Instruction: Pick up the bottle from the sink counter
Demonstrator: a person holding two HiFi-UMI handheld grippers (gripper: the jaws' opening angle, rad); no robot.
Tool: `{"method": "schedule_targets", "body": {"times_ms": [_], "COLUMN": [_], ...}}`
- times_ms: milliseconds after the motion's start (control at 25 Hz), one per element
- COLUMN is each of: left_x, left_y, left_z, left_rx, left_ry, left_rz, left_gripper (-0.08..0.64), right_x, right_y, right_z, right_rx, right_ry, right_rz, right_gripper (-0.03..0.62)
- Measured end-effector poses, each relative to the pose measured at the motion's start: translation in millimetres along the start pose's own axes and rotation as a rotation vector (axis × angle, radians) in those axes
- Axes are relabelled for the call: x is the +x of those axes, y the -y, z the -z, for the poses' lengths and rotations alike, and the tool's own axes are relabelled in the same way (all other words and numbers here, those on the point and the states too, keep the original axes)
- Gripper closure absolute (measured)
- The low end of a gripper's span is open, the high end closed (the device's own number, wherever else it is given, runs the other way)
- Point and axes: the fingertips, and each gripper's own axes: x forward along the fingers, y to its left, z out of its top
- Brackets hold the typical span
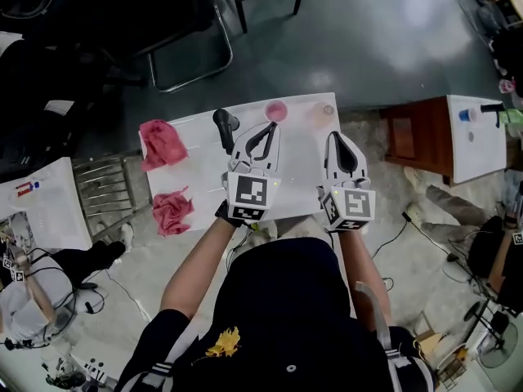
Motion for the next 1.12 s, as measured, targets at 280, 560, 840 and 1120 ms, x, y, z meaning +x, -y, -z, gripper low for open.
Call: {"method": "schedule_targets", "body": {"times_ms": [280, 560, 840, 1120], "left_x": [4, 18, 31, 44], "left_y": [13, 22, 22, 23], "left_z": [16, 30, 48, 63], "left_rx": [0.129, 0.163, 0.165, 0.146], "left_ry": [-0.002, -0.029, -0.071, -0.106], "left_rz": [-0.037, -0.04, -0.038, -0.034], "left_gripper": [0.541, 0.541, 0.541, 0.541], "right_x": [9, 20, 33, 47], "right_y": [5, 13, 22, 29], "right_z": [13, 33, 53, 66], "right_rx": [-0.002, 0.002, 0.002, 0.001], "right_ry": [-0.021, -0.054, -0.087, -0.097], "right_rz": [0.007, 0.013, 0.023, 0.014], "right_gripper": [0.566, 0.566, 0.566, 0.566]}}
